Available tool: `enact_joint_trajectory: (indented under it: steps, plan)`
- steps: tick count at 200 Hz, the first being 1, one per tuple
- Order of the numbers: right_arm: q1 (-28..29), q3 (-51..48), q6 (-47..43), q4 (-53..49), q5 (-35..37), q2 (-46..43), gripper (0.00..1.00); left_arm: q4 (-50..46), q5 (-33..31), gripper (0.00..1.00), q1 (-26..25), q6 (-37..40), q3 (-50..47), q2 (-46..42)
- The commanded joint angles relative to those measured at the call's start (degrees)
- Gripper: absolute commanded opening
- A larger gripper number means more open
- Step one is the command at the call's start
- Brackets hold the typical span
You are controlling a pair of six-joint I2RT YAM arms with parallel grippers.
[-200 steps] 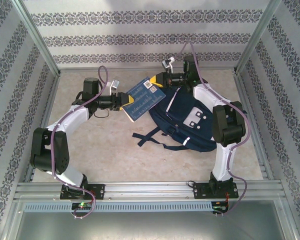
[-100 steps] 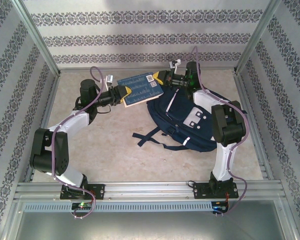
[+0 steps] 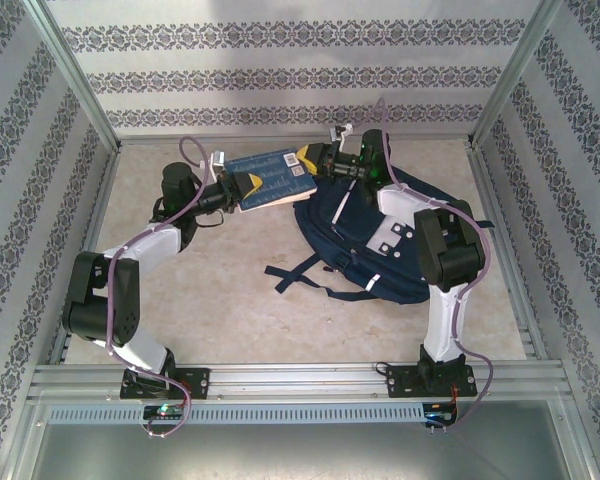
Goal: Pack books, pencil case, and school supplies into a backpack
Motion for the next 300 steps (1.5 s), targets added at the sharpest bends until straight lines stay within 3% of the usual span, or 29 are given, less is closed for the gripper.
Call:
enact_joint_trajectory:
  steps: [1,39,61,89,134,161,213,241,275,300]
  plan:
    - [-1.3,-2.5,-5.7,-4.0,3.6,-4.2,0.45,3.3,0.6,0.0,0.0,0.5,-1.0,-3.0]
    - [-1.2,-0.3,-33.1,-44.2,25.6,-16.4,0.53,-9.4,-2.6,0.0,1.3,7.4,-2.5,-11.0]
    - [-0.6,-0.4,-42.1,-53.1,35.7,-21.0,0.54,-20.9,-5.7,0.0,1.3,14.1,-2.2,-16.7]
    - [-0.9,-1.3,-42.3,-58.4,36.7,-23.4,0.55,-36.7,-12.6,0.0,1.2,21.6,-1.2,-24.0]
    - [-1.0,-8.3,-31.2,-55.5,35.8,-25.5,0.57,-48.0,-22.6,0.0,1.3,27.7,-2.8,-32.3]
    - [-0.7,-10.7,-24.2,-53.3,37.4,-24.1,0.56,-47.3,-24.1,0.0,1.2,27.6,-5.2,-35.3]
    - [-1.1,-8.1,-22.9,-50.1,37.7,-18.3,0.53,-50.0,-23.5,0.0,1.3,28.4,-3.1,-35.8]
    - [-1.1,-6.5,-22.2,-48.2,36.3,-14.7,0.45,-49.6,-22.9,0.0,1.3,27.8,-3.3,-35.8]
    - [-0.6,-5.2,-22.7,-47.1,35.0,-13.0,0.25,-50.2,-23.0,0.0,1.3,28.0,-3.3,-36.1]
    - [-0.1,-4.8,-24.5,-49.2,35.8,-14.0,0.24,-51.0,-23.2,0.0,1.2,28.1,-3.3,-36.3]
